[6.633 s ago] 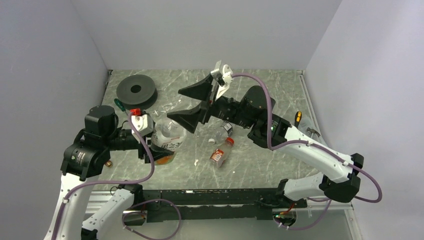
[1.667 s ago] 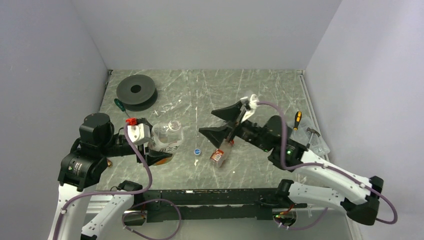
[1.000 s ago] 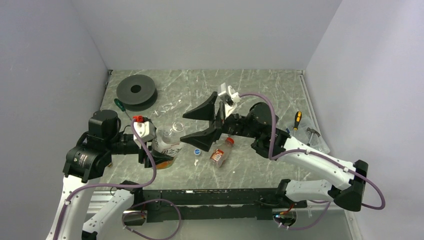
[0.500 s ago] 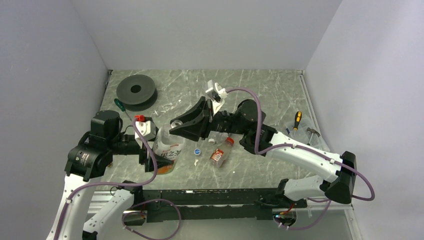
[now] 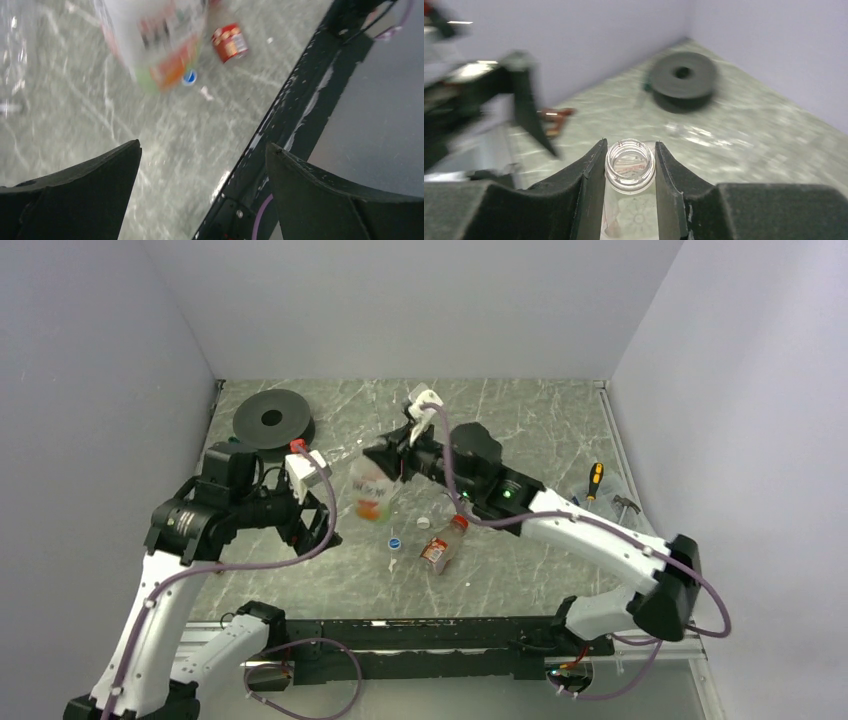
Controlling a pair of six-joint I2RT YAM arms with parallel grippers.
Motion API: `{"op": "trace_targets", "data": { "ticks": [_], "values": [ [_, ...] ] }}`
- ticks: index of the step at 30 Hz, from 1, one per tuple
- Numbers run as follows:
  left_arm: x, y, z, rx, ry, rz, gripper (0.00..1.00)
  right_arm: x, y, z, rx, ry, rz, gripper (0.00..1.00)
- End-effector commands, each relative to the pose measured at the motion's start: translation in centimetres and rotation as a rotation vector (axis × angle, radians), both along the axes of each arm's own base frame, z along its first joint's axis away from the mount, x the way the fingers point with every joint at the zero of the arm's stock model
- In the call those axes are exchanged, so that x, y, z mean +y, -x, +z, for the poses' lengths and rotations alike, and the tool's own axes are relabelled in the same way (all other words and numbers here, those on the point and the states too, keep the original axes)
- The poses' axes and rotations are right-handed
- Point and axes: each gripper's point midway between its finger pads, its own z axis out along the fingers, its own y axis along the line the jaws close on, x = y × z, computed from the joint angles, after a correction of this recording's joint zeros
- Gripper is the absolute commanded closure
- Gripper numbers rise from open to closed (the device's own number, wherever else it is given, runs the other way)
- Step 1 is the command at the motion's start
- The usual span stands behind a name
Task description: Unscrew the bottle caps
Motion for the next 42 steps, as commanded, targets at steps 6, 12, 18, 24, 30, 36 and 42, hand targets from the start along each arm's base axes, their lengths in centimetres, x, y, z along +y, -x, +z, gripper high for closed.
{"op": "trace_targets", "data": {
  "ticks": [6, 12, 18, 24, 30, 36, 42],
  "values": [
    [5.8, -2.8, -4.5, 0.201, -0.349, 0.313, 0.01, -3.4, -15.3, -6.7, -0.079, 0.264, -0.503, 1.00],
    [6.3, -3.0, -4.4, 0.183, -0.349, 0.348, 0.01, -2.7, -18.5, -7.3, -0.074, 0.210, -0.572, 1.00],
    [6.2, -2.7, -3.9, 0.163, -0.332, 0.341, 0.01, -1.6, -20.0, -7.5, -0.084, 0.170, -0.602, 1.00],
    [6.3, -2.9, -4.0, 0.164, -0.337, 0.349, 0.01, -1.0, -20.8, -9.2, -0.057, 0.145, -0.615, 1.00],
    [6.3, -2.8, -3.8, 0.158, -0.333, 0.352, 0.01, -1.1, -20.7, -11.8, -0.001, 0.119, -0.629, 0.87],
    [6.3, -3.0, -3.2, 0.138, -0.325, 0.354, 0.01, -1.5, -20.7, -13.1, 0.030, 0.127, -0.634, 0.50],
    [6.0, -3.6, -2.6, 0.120, -0.315, 0.351, 0.01, -2.3, -20.8, -12.4, 0.041, 0.127, -0.640, 0.18]
  ]
}}
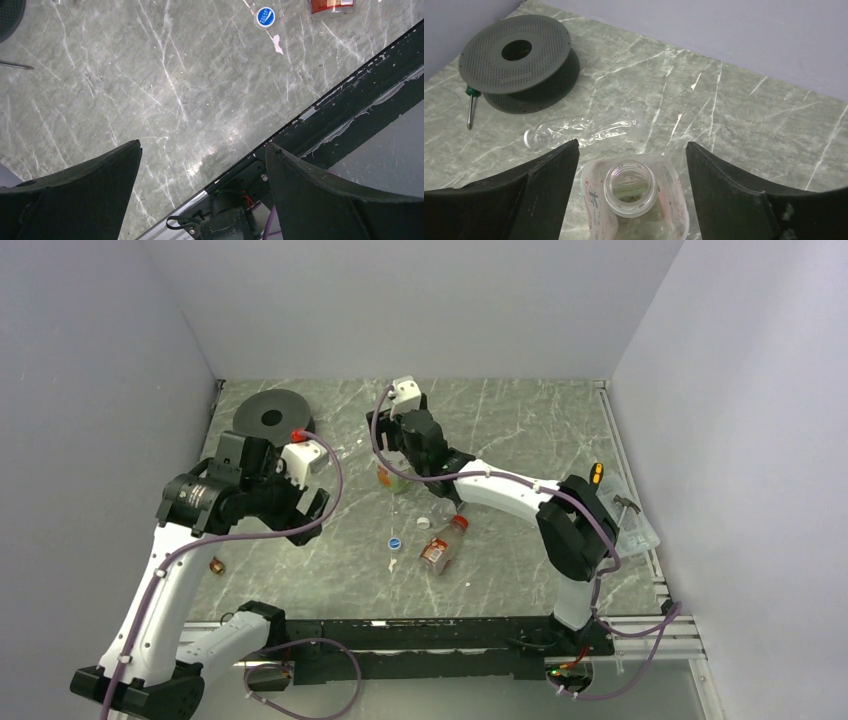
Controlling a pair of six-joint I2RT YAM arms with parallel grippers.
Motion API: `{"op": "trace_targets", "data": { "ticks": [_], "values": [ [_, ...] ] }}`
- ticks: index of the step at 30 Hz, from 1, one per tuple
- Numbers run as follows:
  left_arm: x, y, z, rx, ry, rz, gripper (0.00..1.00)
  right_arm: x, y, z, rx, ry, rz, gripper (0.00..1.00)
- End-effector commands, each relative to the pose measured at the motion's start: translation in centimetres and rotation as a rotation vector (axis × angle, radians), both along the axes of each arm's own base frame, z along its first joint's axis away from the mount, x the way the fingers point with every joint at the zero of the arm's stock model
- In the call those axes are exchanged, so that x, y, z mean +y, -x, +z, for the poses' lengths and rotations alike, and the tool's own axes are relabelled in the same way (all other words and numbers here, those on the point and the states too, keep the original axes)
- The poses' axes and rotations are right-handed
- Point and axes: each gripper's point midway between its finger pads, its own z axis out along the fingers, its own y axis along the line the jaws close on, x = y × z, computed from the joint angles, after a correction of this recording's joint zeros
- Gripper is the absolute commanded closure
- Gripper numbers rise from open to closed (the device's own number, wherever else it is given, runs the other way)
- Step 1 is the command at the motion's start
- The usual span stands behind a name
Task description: Unscrew the bottle caps
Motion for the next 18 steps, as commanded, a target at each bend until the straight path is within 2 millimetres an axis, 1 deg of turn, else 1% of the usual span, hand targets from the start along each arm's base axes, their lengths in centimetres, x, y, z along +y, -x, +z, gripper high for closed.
{"op": "trace_targets", "data": {
  "ticks": [1, 3, 6, 8, 10, 12, 16, 18],
  "values": [
    [-0.1, -0.7, 1.6, -0.046, 0.016, 0.013, 0.01, -1.0, -0.6, 3.3, -0.049, -0.069, -0.033, 0.16],
    [0.0, -0.8, 1.6, -0.049, 0.012, 0.013, 0.01, -1.5, -0.5, 4.3, -0.056, -0.067, -0.044, 0.11],
    [0.1, -1.0, 1.8, -0.060, 0.002, 0.010, 0.01, -2.7, -0.1, 6.6, -0.067, -0.069, -0.068, 0.04],
    [0.3, -1.2, 2.1, -0.074, -0.007, 0.009, 0.01, -4.0, 0.5, 8.1, -0.060, -0.078, -0.098, 0.01],
    [0.4, -1.4, 2.4, -0.081, -0.017, 0.016, 0.01, -5.5, 1.3, 8.9, -0.023, -0.093, -0.132, 0.00],
    [0.6, -1.6, 2.6, -0.078, -0.026, 0.024, 0.01, -7.3, 2.6, 8.7, 0.043, -0.094, -0.172, 0.00],
    [1.0, -1.3, 2.2, -0.057, -0.056, 0.022, 0.01, -11.7, 5.0, 5.3, 0.246, -0.102, -0.315, 0.00],
    [1.3, -1.0, 1.7, -0.047, -0.073, 0.008, 0.01, -13.4, 6.6, 2.4, 0.371, -0.111, -0.347, 0.00]
  ]
}}
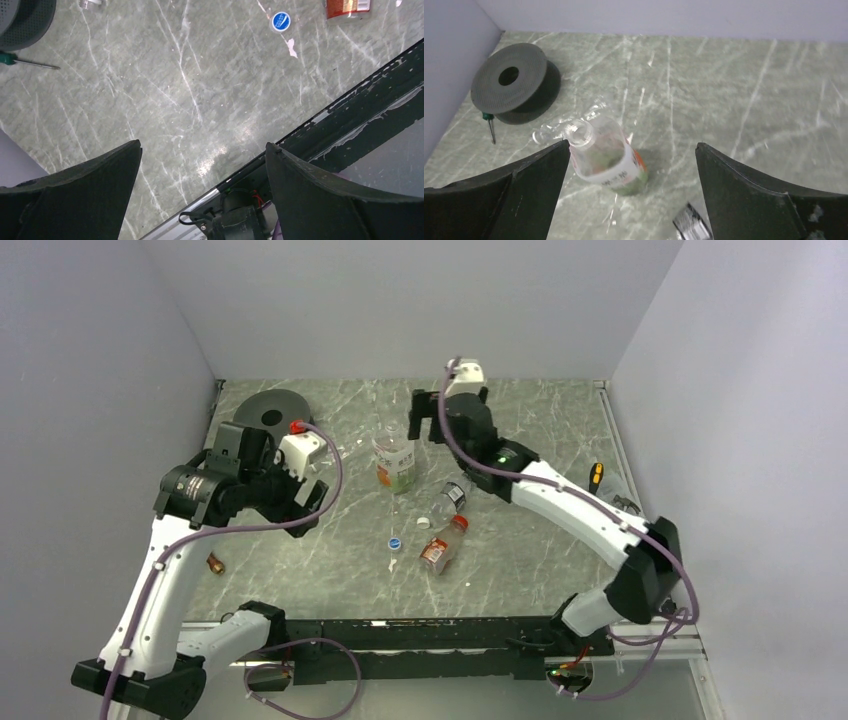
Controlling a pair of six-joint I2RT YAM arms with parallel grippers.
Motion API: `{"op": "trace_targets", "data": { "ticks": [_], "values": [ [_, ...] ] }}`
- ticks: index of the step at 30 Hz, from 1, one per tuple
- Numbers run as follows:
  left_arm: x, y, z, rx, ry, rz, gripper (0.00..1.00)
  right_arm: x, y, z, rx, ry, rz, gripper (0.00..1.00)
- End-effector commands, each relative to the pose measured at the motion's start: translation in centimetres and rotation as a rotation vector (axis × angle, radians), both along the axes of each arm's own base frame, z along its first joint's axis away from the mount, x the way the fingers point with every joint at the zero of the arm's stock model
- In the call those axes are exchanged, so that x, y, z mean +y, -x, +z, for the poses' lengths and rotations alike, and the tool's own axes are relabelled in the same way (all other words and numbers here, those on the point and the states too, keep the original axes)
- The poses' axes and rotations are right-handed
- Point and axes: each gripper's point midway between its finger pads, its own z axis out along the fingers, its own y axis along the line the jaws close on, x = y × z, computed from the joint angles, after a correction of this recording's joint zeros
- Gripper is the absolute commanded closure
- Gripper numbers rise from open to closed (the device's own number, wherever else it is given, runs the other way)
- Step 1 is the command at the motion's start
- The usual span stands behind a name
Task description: Unscrew the bottle caps
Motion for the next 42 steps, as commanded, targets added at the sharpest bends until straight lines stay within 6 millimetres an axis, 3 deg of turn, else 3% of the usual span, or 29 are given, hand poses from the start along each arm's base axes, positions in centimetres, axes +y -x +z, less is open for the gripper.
{"op": "trace_targets", "data": {
  "ticks": [1, 5, 9, 16, 21, 28, 32, 35, 38, 40, 42],
  "values": [
    [1.0, 0.4, -0.2, -0.002, -0.052, -0.013, 0.01, -5.3, 3.6, -6.2, 0.303, -0.026, -0.157, 0.00],
    [1.0, 1.1, -1.1, 0.015, -0.058, -0.045, 0.01, -6.8, 7.0, -11.4, 0.449, -0.032, -0.164, 0.00],
    [0.6, 1.3, -2.1, 0.042, -0.050, -0.068, 0.01, -7.4, 7.7, -14.7, 0.555, -0.011, -0.187, 0.00],
    [0.1, 1.7, -2.2, 0.082, -0.036, -0.103, 0.01, -8.3, 5.6, -19.3, 0.689, 0.017, -0.285, 0.00],
    [-0.4, 2.3, -1.1, 0.045, -0.002, -0.127, 0.01, -9.3, 2.4, -21.7, 0.703, 0.011, -0.373, 0.00],
    [-1.3, 3.9, -1.7, 0.105, 0.045, -0.196, 0.01, -8.0, -1.0, -23.7, 0.697, -0.065, -0.385, 0.02],
    [-1.1, 3.6, -1.4, 0.098, 0.033, -0.192, 0.01, -7.7, -1.2, -24.5, 0.708, -0.088, -0.393, 0.10],
    [-1.1, 3.9, -0.8, 0.060, 0.037, -0.211, 0.01, -8.2, -0.5, -24.9, 0.689, -0.114, -0.398, 0.21],
    [-1.2, 4.2, -0.3, 0.017, 0.050, -0.220, 0.01, -8.8, -0.1, -24.9, 0.670, -0.109, -0.406, 0.41],
    [-1.4, 4.3, 0.1, 0.005, 0.069, -0.222, 0.01, -9.2, 0.0, -24.0, 0.643, -0.108, -0.404, 0.52],
    [-1.7, 4.4, 0.6, 0.001, 0.089, -0.225, 0.01, -9.2, 0.3, -22.0, 0.587, -0.120, -0.386, 0.57]
  ]
}}
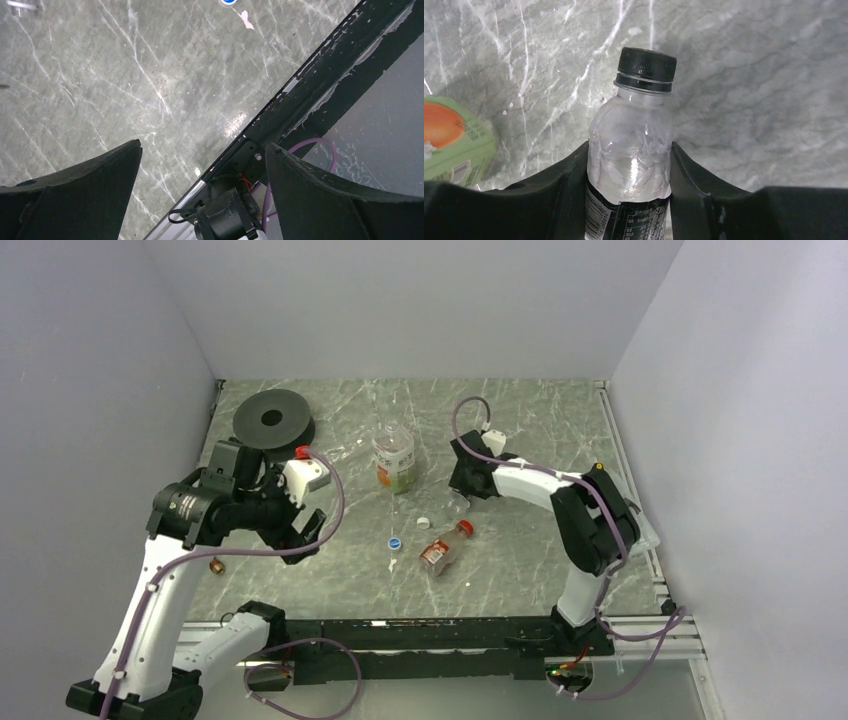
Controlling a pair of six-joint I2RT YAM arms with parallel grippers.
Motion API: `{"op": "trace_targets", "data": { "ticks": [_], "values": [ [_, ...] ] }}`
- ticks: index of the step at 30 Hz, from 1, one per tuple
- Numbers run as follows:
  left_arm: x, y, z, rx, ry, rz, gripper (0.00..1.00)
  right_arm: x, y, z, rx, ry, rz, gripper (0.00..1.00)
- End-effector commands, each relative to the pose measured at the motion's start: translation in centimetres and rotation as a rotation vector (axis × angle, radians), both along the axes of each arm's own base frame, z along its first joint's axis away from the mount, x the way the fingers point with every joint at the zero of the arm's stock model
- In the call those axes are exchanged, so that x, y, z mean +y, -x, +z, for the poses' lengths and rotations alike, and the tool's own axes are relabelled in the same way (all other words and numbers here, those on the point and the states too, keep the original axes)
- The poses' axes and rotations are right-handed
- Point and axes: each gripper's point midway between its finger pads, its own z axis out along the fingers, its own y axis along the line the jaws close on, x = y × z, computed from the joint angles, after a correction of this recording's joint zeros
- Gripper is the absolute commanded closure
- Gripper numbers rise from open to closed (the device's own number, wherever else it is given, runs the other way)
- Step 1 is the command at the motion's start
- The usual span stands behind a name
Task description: Unscrew the bottle caps
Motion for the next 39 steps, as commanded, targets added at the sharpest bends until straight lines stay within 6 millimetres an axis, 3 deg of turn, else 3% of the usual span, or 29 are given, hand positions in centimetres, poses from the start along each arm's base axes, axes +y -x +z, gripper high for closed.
{"op": "trace_targets", "data": {
  "ticks": [1, 3, 7, 11, 12, 14, 21, 24, 30, 33, 39],
  "values": [
    [-1.1, 0.2, 2.6, -0.071, 0.077, -0.041, 0.01, -0.2, -0.6, 5.6, -0.178, -0.038, -0.003, 0.58],
    [-1.5, 0.0, 3.6, -0.091, 0.103, -0.044, 0.01, -0.2, -0.1, 8.3, -0.246, -0.060, 0.005, 0.58],
    [-3.0, -0.6, 6.5, -0.182, 0.209, -0.070, 0.01, 1.3, 1.8, 15.8, -0.430, -0.129, 0.073, 0.58],
    [-5.2, -0.3, 9.6, -0.265, 0.372, -0.112, 0.01, 5.5, 6.2, 23.5, -0.614, -0.191, 0.211, 0.58],
    [-5.7, 0.0, 10.2, -0.275, 0.411, -0.125, 0.01, 7.2, 8.1, 25.0, -0.649, -0.214, 0.264, 0.58],
    [-6.6, 0.5, 11.3, -0.281, 0.488, -0.151, 0.01, 8.7, 10.5, 27.8, -0.722, -0.245, 0.300, 0.58],
    [-8.9, 0.9, 13.5, -0.158, 0.667, -0.153, 0.01, 14.6, 16.7, 34.2, -0.877, -0.337, 0.433, 0.58],
    [-9.6, 2.0, 14.0, -0.076, 0.724, -0.180, 0.01, 16.9, 18.1, 37.1, -0.931, -0.379, 0.471, 0.58],
    [-9.2, 2.4, 14.1, -0.135, 0.727, -0.164, 0.01, 20.2, 20.1, 42.2, -1.035, -0.514, 0.505, 0.58],
    [-9.0, 2.2, 14.2, -0.156, 0.725, -0.146, 0.01, 21.2, 21.0, 43.4, -1.066, -0.558, 0.507, 0.59],
    [-9.0, 2.4, 14.2, -0.177, 0.737, -0.159, 0.01, 23.9, 22.3, 43.6, -1.062, -0.610, 0.549, 0.60]
  ]
}}
